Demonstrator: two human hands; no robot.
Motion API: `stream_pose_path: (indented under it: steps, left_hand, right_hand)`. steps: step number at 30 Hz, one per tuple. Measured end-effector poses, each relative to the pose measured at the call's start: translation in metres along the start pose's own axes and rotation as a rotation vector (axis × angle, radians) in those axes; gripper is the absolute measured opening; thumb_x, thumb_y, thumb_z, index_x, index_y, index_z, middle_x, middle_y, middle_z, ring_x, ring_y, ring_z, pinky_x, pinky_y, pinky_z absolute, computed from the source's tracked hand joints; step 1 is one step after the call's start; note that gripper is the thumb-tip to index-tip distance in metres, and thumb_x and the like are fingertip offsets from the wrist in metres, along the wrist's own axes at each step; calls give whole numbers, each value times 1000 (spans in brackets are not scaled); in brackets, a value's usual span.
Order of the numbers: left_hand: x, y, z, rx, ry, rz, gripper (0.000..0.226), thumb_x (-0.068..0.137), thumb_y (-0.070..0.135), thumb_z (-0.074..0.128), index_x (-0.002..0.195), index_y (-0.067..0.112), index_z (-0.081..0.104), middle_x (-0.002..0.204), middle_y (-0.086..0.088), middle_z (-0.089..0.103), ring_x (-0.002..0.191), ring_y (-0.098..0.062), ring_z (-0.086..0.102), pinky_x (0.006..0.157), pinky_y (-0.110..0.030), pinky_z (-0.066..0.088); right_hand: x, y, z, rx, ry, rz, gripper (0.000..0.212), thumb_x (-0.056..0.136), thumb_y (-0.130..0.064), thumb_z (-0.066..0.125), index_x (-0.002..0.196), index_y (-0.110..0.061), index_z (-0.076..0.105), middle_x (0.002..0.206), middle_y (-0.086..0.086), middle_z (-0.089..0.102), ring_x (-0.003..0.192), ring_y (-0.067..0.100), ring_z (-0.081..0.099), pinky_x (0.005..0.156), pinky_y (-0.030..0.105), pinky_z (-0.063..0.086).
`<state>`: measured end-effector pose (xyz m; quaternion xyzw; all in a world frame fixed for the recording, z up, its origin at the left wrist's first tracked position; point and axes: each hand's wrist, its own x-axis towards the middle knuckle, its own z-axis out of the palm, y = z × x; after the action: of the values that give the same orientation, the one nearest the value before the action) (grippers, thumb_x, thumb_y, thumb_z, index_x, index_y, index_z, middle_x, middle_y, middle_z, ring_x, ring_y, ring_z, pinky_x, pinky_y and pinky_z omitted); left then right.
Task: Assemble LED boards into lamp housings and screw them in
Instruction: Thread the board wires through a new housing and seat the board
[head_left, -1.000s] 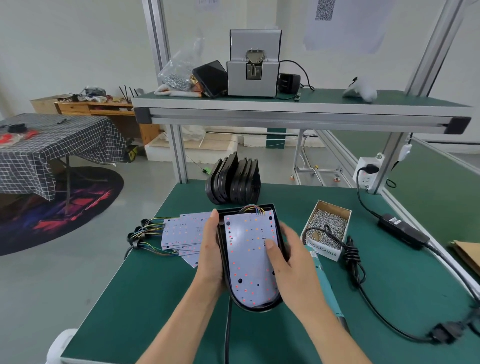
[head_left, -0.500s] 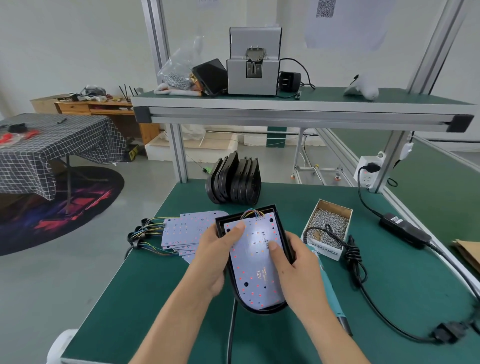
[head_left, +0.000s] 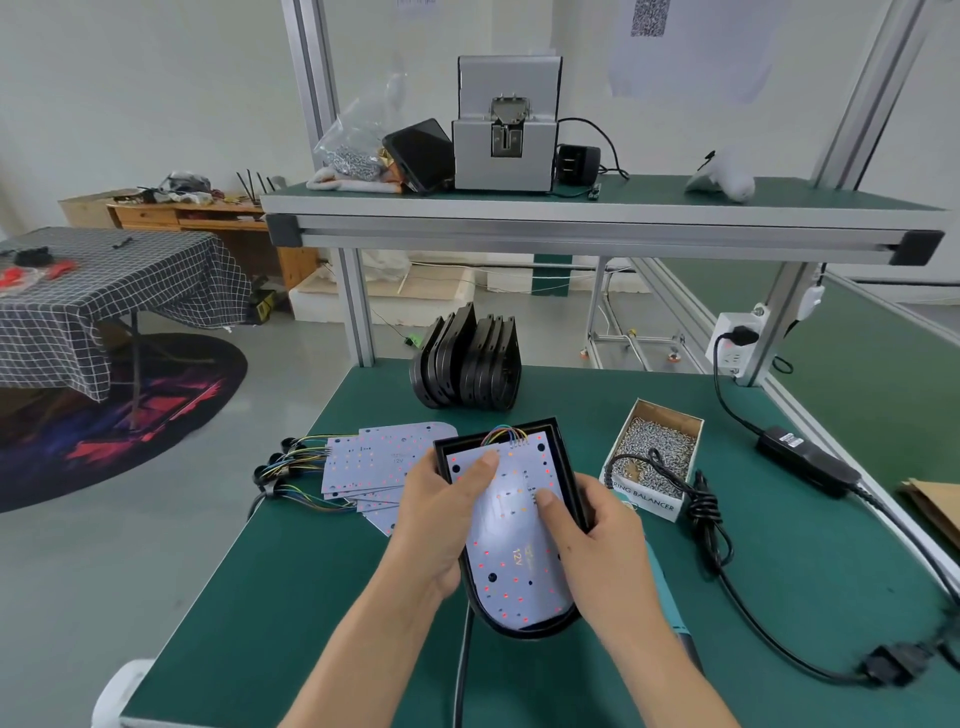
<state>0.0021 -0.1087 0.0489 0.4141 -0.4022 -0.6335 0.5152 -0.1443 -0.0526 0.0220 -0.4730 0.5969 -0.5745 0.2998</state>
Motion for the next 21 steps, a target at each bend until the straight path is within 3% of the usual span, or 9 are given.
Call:
stream_pose_path:
  steps: [4, 9, 13, 16, 18, 21]
  left_hand:
    - [-1, 0, 1, -7, 7, -7, 16, 98, 11, 70, 113, 6, 70, 108, -15, 78, 102, -37, 75, 92, -56, 59]
    - [0, -2, -3, 60, -79, 55, 24, 95, 29, 74, 113, 14, 72, 117, -14, 76, 108, -32, 74, 93, -47, 58]
    - [4, -3, -12, -112, -242, -44, 67, 102, 66, 37, 132, 16, 68, 138, -12, 67, 133, -31, 60, 114, -50, 42]
    - [6, -9, -14, -108, -170, -70, 56, 106, 52, 38, 130, 11, 69, 133, -15, 69, 133, -39, 57, 120, -59, 34]
    - [4, -12, -11, -53, -182, -45, 36, 104, 38, 53, 120, 15, 74, 128, -17, 72, 121, -40, 63, 115, -56, 39]
    - [-1, -7, -8, 11, -215, 35, 42, 92, 42, 61, 108, 5, 73, 110, -31, 70, 97, -40, 59, 88, -52, 47]
  right_hand:
    - [0, 1, 3, 0, -3, 46, 15, 97, -32, 70, 85, -24, 71, 71, -16, 70, 60, 1, 58, 56, 11, 42]
    - [-1, -2, 1, 116, -89, 180, 10, 99, -32, 70, 99, -23, 73, 93, -12, 79, 84, 7, 74, 66, 18, 51]
    - [0, -12, -5, 265, -77, 305, 14, 99, -28, 69, 103, -17, 76, 99, -6, 81, 90, 14, 77, 66, 21, 55]
    - [-1, -19, -7, 306, -83, 332, 16, 99, -27, 69, 105, -15, 76, 102, -1, 81, 94, 20, 77, 79, 35, 59]
    - [-3, -23, -8, 349, -102, 342, 21, 98, -29, 69, 108, -13, 76, 105, 3, 80, 100, 26, 76, 90, 45, 58]
    - [-6, -30, -12, 456, -149, 358, 37, 89, -36, 72, 114, -9, 74, 110, 9, 79, 101, 30, 76, 84, 43, 62]
